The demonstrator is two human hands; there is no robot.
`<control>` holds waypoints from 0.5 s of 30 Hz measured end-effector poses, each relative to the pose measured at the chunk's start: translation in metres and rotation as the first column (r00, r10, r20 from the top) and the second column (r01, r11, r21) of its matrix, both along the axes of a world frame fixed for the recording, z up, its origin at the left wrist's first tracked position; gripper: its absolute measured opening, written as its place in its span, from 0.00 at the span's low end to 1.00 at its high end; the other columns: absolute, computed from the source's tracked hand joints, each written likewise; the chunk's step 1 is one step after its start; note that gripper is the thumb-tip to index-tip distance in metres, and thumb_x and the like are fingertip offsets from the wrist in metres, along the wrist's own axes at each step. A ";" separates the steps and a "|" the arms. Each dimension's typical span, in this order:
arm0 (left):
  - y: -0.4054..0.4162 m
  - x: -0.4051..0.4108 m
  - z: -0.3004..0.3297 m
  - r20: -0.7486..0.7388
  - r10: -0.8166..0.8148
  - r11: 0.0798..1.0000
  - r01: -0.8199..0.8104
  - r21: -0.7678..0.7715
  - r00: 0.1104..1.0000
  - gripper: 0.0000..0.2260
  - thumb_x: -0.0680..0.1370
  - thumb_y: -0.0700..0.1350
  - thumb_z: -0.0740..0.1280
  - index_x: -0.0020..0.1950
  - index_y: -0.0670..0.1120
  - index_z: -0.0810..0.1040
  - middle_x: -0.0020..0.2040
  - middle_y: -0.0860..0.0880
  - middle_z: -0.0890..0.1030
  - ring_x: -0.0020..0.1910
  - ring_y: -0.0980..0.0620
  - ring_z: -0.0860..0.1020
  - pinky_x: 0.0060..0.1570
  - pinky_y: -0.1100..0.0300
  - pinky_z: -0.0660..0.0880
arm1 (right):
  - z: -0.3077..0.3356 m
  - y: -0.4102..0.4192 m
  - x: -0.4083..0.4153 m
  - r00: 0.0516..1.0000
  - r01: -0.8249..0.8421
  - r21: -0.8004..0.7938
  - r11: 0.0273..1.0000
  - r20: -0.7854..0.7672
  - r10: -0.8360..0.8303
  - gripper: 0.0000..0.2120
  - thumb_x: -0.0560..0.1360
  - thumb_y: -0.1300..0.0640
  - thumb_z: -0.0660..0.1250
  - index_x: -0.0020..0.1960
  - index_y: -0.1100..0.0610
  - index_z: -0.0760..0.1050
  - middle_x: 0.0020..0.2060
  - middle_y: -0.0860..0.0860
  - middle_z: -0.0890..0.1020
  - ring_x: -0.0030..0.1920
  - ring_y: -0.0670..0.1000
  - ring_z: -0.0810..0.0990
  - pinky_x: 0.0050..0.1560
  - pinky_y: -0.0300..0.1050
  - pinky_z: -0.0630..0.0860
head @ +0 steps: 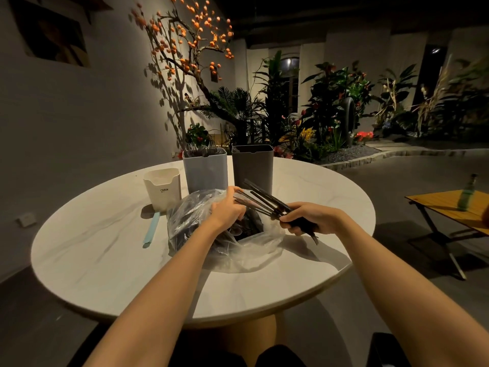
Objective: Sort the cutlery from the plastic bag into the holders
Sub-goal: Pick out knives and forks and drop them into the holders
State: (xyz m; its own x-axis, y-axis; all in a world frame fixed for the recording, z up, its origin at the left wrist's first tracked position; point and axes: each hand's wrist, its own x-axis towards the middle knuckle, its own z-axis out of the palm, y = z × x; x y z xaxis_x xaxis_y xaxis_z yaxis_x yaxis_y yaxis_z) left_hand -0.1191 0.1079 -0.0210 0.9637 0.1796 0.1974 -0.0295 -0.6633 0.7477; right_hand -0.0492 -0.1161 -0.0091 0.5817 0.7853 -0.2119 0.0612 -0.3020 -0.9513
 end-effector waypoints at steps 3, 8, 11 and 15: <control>-0.006 -0.009 0.003 -0.011 -0.026 0.998 0.027 0.060 1.000 0.17 0.61 0.44 0.58 0.48 0.52 0.66 0.40 0.58 0.75 0.46 0.48 0.72 0.62 0.39 0.67 | 0.003 -0.001 -0.001 1.000 -0.002 0.001 1.000 -0.017 0.002 0.06 0.80 0.63 0.60 0.56 0.61 0.72 0.35 0.53 0.75 0.33 0.47 0.70 0.33 0.36 0.70; -0.006 -0.009 0.005 0.044 -0.081 0.993 0.085 -0.079 0.996 0.11 0.63 0.46 0.59 0.43 0.48 0.74 0.47 0.49 0.78 0.49 0.48 0.76 0.59 0.42 0.72 | 0.007 0.004 -0.006 0.998 0.037 -0.003 0.999 0.051 -0.037 0.05 0.81 0.62 0.60 0.55 0.58 0.73 0.37 0.53 0.74 0.33 0.46 0.70 0.33 0.36 0.71; -0.011 -0.009 0.011 0.054 -0.111 0.979 0.119 -0.166 0.992 0.10 0.73 0.48 0.63 0.48 0.43 0.76 0.50 0.47 0.78 0.54 0.47 0.75 0.53 0.51 0.76 | 0.007 0.011 -0.006 0.994 0.065 0.014 0.998 0.089 -0.066 0.10 0.81 0.61 0.60 0.61 0.61 0.71 0.37 0.53 0.74 0.33 0.46 0.70 0.33 0.36 0.70; -0.011 0.002 0.014 0.063 -0.078 0.986 0.087 -0.146 0.995 0.14 0.82 0.53 0.58 0.53 0.44 0.77 0.53 0.49 0.79 0.54 0.50 0.76 0.45 0.60 0.74 | 0.008 0.021 -0.002 0.985 0.103 0.041 0.994 0.132 -0.108 0.16 0.81 0.60 0.60 0.66 0.66 0.67 0.36 0.53 0.74 0.32 0.47 0.70 0.33 0.37 0.70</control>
State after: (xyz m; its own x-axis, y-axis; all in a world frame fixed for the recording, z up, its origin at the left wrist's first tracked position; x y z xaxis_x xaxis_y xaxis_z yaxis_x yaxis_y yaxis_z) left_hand -0.1169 0.0971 -0.0075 0.9645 0.1312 0.2291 -0.1245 -0.5390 0.8331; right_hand -0.0517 -0.0946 -0.0007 0.6832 0.7232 -0.1010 0.1582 -0.2817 -0.9464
